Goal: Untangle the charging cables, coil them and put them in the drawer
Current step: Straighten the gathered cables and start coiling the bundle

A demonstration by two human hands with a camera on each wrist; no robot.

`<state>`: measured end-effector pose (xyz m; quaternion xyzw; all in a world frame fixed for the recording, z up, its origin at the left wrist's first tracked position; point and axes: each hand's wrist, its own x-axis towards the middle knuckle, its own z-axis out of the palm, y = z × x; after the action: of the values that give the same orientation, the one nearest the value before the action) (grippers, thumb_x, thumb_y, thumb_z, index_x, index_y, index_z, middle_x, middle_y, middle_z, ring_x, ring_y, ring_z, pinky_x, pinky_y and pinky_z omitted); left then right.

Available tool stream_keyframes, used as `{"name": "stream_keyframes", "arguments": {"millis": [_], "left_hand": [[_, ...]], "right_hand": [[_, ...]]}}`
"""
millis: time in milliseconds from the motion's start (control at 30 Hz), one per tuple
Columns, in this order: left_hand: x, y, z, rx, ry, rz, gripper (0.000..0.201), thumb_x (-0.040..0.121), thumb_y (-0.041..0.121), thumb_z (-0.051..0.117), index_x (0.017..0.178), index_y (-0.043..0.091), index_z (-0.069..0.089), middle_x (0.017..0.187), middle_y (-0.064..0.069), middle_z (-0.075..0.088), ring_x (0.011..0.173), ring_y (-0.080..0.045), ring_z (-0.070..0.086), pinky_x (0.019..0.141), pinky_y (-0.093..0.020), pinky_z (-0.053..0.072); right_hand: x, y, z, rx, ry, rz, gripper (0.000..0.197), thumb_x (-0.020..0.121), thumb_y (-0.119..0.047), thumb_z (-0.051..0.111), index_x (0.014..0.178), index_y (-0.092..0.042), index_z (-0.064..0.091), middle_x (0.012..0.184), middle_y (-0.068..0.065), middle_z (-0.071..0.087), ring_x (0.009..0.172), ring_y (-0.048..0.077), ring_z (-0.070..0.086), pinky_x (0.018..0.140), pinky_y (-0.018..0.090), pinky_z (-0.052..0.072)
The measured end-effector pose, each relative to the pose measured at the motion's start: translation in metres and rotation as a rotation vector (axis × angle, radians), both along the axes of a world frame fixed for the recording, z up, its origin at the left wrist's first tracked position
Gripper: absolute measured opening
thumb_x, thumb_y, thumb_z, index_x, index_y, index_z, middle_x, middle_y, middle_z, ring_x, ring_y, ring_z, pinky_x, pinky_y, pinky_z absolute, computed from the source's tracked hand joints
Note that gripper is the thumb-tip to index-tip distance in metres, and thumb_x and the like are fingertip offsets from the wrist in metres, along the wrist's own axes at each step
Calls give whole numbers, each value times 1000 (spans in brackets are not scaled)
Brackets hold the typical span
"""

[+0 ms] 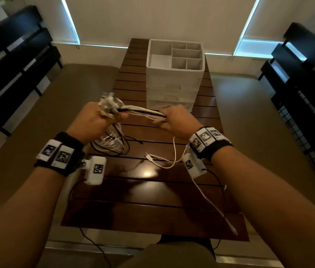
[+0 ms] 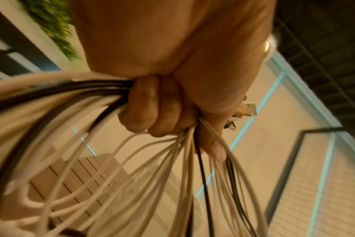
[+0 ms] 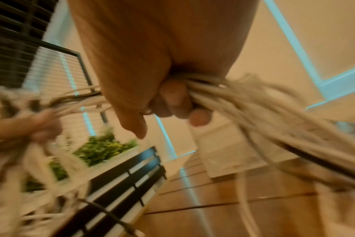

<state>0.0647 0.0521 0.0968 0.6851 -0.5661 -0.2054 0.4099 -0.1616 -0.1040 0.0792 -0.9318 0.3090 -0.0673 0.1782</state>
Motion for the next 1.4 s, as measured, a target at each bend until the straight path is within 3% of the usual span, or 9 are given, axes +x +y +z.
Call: {"name": "stream_keyframes", "arguments": {"millis": [300, 467, 567, 633, 767, 900, 1000, 1100, 1400], "left_hand": [[39, 22, -23, 25, 45, 194, 16, 95, 27, 77, 91, 11, 78, 74, -12, 68, 64, -13, 54, 55, -23, 41], [47, 32, -44, 29, 204, 352, 9, 96, 22, 75, 88, 17, 74, 57, 21, 66, 49, 7, 54, 55, -16, 43], [45, 35, -60, 103, 255, 387, 11, 94, 25, 78, 92, 15, 75, 58, 12, 67, 50, 1, 53, 60, -29, 41], [40, 35, -72, 200, 241, 363, 18, 91, 29, 81, 93, 12, 79, 70, -5, 73, 62, -13, 58, 64, -31, 42], [27, 39, -73, 471, 189, 247, 26, 79, 34, 89, 73, 13, 73, 57, 6, 67, 61, -15, 59, 61, -29, 43], [14, 34, -41, 316, 107, 260, 29, 72, 38, 93, 61, 27, 69, 61, 10, 67, 58, -3, 62, 62, -26, 45], [-27, 13, -12, 162, -52, 79, 24, 78, 43, 88, 76, 27, 71, 75, 10, 71, 67, 8, 64, 62, -15, 48], [-58, -13, -15, 196, -139, -92, 36, 79, 57, 82, 92, 23, 79, 86, 4, 76, 83, -8, 71, 76, -31, 55], [-53, -25, -41, 229, -330, -104, 26, 96, 26, 63, 83, 6, 73, 78, -9, 73, 75, -31, 68, 67, -38, 51]], "right_hand": [[-42, -33, -11, -78, 134, -276, 17, 91, -22, 59, 100, -18, 74, 79, 4, 63, 78, 29, 60, 66, 35, 46], [-45, -41, -3, -139, 164, -285, 15, 90, -25, 60, 90, -20, 73, 75, 4, 65, 77, 29, 64, 63, 34, 47], [-39, -34, -8, -129, 171, -280, 16, 93, -28, 60, 95, -19, 74, 73, 2, 59, 73, 28, 60, 64, 34, 45], [-36, -30, -11, -137, 189, -272, 18, 95, -29, 60, 97, -16, 71, 78, 4, 57, 76, 29, 58, 67, 36, 44], [-37, -25, -10, -183, 251, -251, 17, 98, -27, 58, 97, -15, 70, 75, 1, 47, 77, 28, 54, 70, 38, 42], [-31, -13, -5, -240, 371, -145, 21, 101, -27, 54, 95, -15, 70, 68, 0, 43, 71, 28, 53, 67, 37, 43], [-11, 9, -1, -281, 367, -46, 25, 101, -31, 53, 94, -14, 70, 66, 0, 38, 68, 29, 49, 64, 37, 41], [16, 31, 9, -308, 296, 40, 21, 97, -29, 55, 86, -15, 65, 68, -1, 43, 68, 29, 52, 62, 36, 40], [2, 32, 3, -217, 163, 105, 24, 95, -44, 66, 85, -24, 58, 71, -4, 48, 67, 23, 50, 62, 33, 36]]}}
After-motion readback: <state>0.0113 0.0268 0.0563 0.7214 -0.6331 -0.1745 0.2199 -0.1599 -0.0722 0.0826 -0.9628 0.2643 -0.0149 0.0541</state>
